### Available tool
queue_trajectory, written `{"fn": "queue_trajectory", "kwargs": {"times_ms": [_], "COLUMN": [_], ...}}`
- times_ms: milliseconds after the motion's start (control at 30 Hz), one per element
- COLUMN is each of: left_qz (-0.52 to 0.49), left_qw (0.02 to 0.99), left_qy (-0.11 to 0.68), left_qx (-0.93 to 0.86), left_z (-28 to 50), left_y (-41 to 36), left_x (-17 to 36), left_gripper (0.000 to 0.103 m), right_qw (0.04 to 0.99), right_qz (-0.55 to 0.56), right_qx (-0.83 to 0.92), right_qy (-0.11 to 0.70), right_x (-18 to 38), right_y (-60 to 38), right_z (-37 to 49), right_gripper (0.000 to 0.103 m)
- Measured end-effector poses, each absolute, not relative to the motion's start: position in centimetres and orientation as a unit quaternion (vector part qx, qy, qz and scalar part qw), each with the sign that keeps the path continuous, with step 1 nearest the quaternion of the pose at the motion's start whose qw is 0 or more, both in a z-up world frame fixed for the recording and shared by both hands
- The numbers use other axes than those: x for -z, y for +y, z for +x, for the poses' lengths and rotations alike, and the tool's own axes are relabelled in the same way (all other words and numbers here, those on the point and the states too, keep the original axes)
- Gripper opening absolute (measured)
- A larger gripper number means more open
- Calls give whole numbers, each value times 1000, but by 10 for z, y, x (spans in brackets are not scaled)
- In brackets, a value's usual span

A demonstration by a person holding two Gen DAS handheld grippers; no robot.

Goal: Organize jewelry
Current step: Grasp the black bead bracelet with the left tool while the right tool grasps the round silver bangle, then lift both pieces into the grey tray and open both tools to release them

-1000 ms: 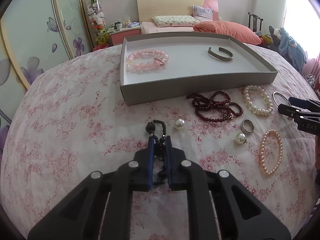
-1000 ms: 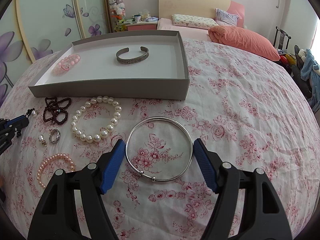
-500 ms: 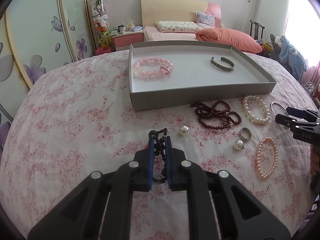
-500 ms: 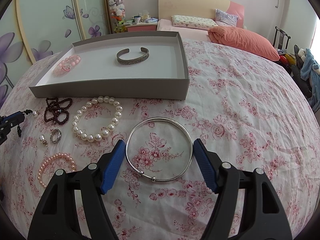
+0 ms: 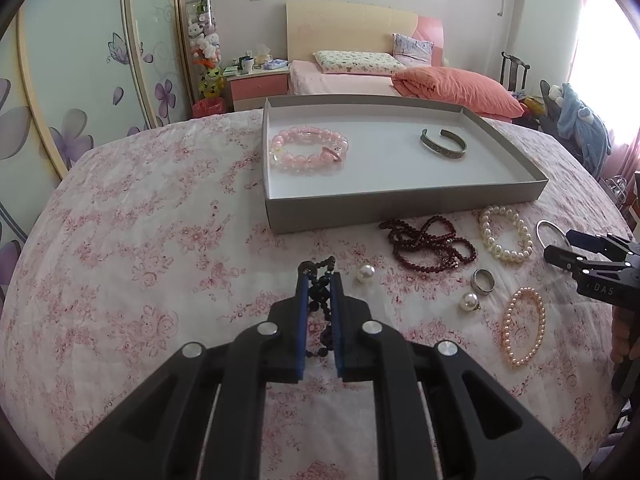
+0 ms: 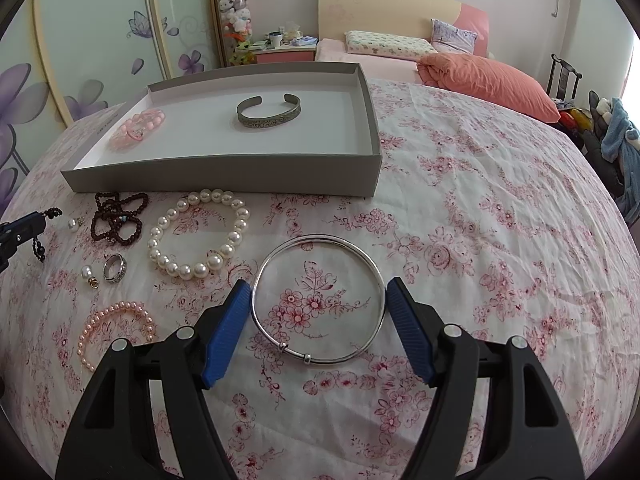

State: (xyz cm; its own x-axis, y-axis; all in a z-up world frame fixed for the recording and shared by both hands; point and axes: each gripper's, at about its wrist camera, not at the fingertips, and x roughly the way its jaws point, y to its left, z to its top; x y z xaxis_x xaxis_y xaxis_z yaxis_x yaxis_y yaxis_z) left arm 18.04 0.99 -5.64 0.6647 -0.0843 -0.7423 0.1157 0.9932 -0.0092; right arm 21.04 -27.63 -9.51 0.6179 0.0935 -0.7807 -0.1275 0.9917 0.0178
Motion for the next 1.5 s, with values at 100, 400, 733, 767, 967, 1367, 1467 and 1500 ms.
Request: {"fn": "queue_trajectory", "kwargs": {"times_ms": [100, 400, 733, 767, 967, 1367, 1467, 1500], "left_qz": [16, 9, -8, -10, -23, -32, -35, -35], "left_qw": [913, 916, 921, 922, 927, 944, 949, 951], "left_qy": [405, 397, 386, 384, 371, 322, 306, 300], "left_qx": [54, 54, 53, 53, 57, 67, 70, 71], "left_z": [181, 179, 178, 178, 176, 160, 156, 154], "left_y": [11, 14, 17, 17, 16, 1, -3, -5], "left_x": [55, 49, 42, 41, 33, 4, -6, -9], "left_gripper": [11, 11, 11, 11, 11, 11, 11, 11], "right_qw": [899, 900, 914, 916, 932, 964, 972, 974], "right_qz": [-19, -19, -13, -11, -7, -8, -7, -8], "right_qx": [-61, -61, -65, -67, -81, -96, -94, -93], "right_qy": [433, 432, 401, 395, 353, 247, 215, 208], "right_x": [95, 95, 77, 73, 51, 7, -3, -5], "right_y": [-277, -277, -272, -271, -261, -241, -238, -238], "right_z": [210, 210, 200, 199, 189, 159, 153, 150], "right_gripper": [70, 70, 70, 70, 70, 70, 70, 70]}}
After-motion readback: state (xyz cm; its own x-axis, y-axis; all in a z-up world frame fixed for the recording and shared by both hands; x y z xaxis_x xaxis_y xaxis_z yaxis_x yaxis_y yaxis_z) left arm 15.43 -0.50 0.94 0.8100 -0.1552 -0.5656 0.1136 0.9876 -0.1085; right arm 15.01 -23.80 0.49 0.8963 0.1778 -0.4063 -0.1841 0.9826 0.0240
